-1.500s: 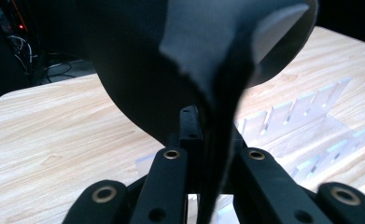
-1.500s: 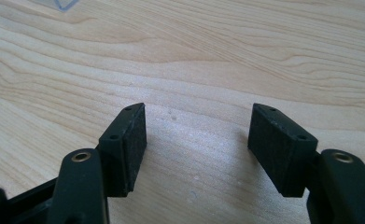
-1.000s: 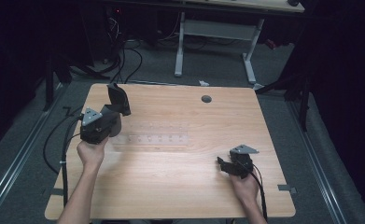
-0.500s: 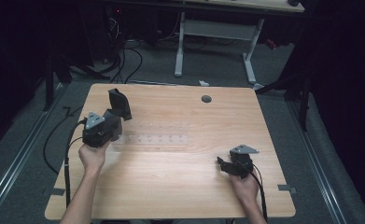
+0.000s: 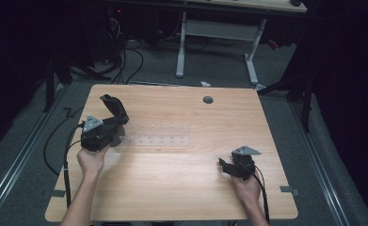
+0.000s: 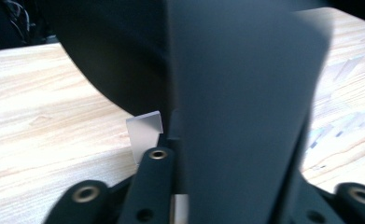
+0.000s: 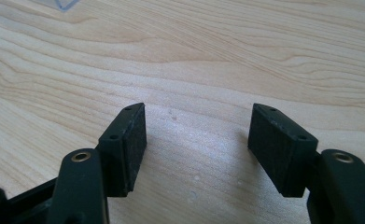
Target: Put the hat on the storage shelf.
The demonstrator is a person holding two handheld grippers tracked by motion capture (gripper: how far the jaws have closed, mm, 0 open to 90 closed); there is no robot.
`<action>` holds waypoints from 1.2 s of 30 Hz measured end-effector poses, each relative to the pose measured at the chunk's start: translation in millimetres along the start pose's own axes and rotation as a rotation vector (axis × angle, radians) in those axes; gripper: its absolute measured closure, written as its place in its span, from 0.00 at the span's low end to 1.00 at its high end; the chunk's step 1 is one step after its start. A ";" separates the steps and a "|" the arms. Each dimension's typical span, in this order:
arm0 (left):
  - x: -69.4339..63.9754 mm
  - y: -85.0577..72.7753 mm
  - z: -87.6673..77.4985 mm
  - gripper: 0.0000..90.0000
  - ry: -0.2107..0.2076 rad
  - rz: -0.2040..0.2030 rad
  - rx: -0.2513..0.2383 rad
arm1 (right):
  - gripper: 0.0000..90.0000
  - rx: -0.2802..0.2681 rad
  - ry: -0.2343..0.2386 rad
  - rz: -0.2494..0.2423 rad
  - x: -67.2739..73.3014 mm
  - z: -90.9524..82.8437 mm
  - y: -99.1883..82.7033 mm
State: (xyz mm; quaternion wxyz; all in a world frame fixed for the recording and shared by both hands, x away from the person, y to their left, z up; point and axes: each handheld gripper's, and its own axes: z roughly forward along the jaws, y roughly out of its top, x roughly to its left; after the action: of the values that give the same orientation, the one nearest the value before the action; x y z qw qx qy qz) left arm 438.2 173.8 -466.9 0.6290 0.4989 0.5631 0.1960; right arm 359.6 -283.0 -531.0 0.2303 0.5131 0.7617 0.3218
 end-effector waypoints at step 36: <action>3.8 -51.8 -66.6 0.45 0.049 -0.044 0.065 | 0.42 -0.001 0.011 -0.013 1.8 1.6 1.4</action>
State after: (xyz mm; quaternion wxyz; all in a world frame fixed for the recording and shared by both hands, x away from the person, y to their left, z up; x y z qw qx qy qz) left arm 362.7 181.9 -504.0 0.6027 0.5015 0.5953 0.1757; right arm 360.9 -280.6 -531.1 0.2282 0.5064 0.7660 0.3236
